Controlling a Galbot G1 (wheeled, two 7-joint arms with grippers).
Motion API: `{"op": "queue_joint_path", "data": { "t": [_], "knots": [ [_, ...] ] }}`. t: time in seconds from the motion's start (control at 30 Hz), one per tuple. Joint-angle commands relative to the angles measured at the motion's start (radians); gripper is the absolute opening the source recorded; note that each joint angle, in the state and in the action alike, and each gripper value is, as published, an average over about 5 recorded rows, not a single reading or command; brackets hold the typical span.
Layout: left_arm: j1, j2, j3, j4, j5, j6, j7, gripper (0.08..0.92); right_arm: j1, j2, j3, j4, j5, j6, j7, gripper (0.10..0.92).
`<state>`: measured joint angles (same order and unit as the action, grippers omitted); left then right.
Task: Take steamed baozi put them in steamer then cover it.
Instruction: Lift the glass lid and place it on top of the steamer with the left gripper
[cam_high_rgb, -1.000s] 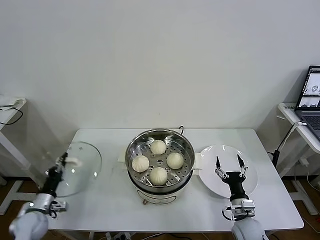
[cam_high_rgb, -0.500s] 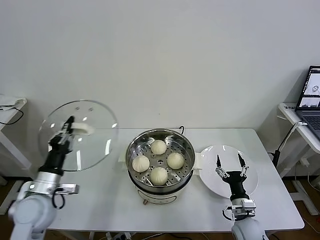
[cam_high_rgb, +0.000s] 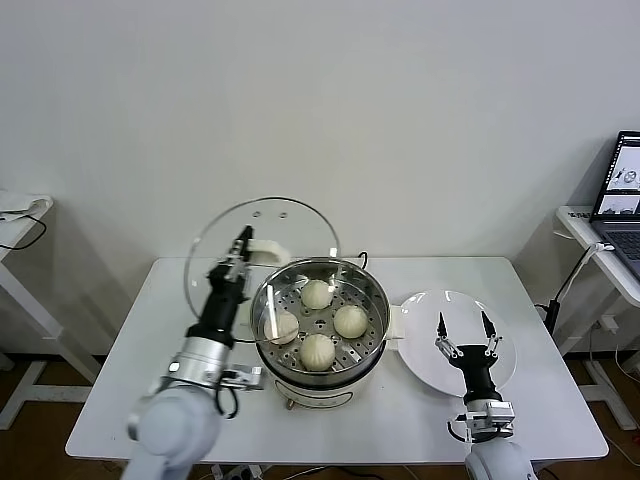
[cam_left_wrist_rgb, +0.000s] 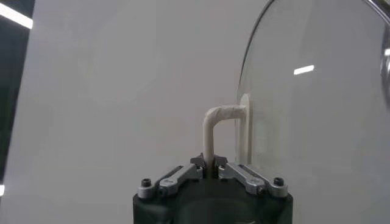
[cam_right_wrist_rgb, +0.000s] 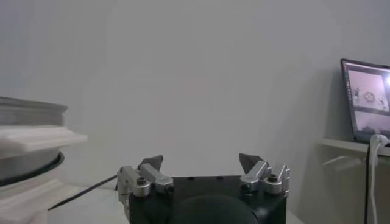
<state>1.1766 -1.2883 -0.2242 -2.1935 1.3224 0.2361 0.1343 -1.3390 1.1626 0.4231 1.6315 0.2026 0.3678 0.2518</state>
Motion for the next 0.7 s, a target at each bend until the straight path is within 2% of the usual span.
{"op": "queue_joint_path", "data": {
  "t": [0.03,0.33,0.7],
  "knots": [
    [-0.086,-0.090,0.257,0.109,0.089,0.182,0.163,0.188,-0.002,0.006,0.004,-0.008,-0.003,0.000,0.001,0.823],
    [-0.091,-0.162,0.256,0.192,0.187,0.206,0.190,0.188,-0.006,0.009,0.014,-0.016,-0.006,0.000,-0.001,0.823],
    [-0.081,-0.218,0.242,0.238,0.269,0.190,0.190,0.188,-0.006,0.010,0.017,-0.022,-0.006,0.000,-0.005,0.823]
  ]
}}
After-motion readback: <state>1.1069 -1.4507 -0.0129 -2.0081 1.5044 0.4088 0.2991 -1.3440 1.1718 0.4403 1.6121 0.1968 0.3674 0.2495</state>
